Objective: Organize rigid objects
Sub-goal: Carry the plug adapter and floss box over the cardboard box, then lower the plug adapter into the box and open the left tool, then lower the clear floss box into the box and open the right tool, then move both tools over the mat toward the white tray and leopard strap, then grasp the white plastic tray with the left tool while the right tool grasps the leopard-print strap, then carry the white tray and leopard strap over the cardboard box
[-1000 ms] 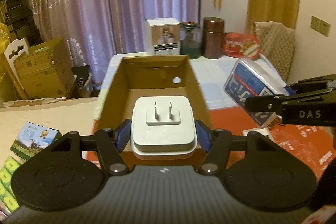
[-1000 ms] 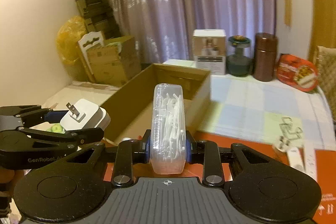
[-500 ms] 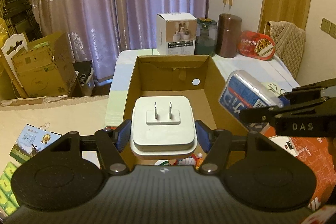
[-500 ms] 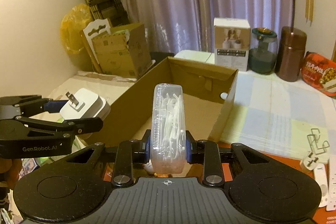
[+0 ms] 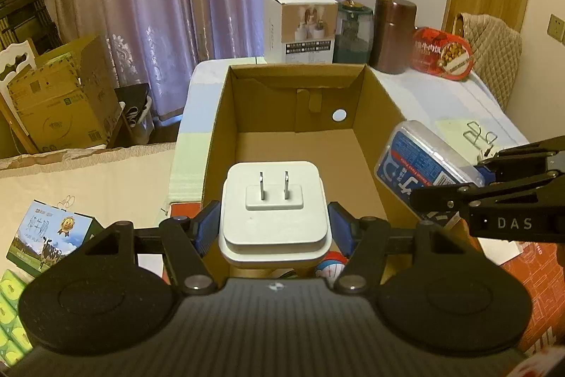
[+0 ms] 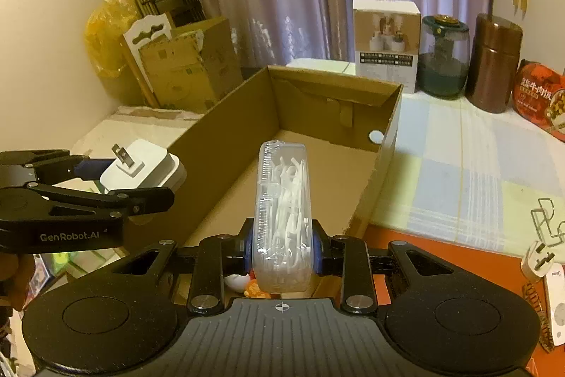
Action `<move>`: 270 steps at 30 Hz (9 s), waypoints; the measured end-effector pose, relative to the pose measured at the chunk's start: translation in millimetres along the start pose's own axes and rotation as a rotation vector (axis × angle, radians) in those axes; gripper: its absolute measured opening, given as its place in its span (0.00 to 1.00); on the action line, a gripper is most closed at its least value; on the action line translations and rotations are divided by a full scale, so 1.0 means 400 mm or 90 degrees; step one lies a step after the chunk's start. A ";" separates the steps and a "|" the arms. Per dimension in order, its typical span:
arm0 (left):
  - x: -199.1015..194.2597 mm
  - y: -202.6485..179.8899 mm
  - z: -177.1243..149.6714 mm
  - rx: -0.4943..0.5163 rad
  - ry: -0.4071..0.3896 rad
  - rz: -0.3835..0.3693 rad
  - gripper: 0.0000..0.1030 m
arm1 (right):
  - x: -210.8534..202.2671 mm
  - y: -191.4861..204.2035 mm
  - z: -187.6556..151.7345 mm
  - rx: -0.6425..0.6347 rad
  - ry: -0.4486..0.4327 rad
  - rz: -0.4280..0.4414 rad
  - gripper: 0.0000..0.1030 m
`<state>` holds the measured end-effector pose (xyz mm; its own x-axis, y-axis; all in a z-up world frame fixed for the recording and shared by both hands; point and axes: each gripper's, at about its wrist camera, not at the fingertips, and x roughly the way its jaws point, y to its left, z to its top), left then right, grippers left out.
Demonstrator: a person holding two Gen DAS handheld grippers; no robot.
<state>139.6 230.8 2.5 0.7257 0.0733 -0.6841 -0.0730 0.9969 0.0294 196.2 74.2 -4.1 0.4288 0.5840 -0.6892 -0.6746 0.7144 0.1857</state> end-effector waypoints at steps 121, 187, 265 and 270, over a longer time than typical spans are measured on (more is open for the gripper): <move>-0.242 -0.384 -0.027 -0.018 -0.057 -0.065 0.59 | -0.519 -0.276 -0.311 0.187 -0.113 -0.139 0.45; 0.346 -0.693 -0.156 0.102 0.079 -0.095 0.87 | -0.203 -0.663 -0.316 0.012 0.009 -0.108 0.47; 0.167 -0.630 -0.227 0.019 0.032 -0.111 0.84 | -0.160 -0.530 -0.409 0.084 0.073 -0.156 0.50; 0.168 -0.629 -0.230 0.019 0.032 -0.117 0.84 | -0.153 -0.545 -0.402 0.123 0.066 -0.169 0.40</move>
<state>143.8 -17.7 -118.0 0.6895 -0.1105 -0.7158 0.0783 0.9939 -0.0780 220.4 -179.0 -115.0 0.5039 0.3325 -0.7972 -0.4170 0.9019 0.1125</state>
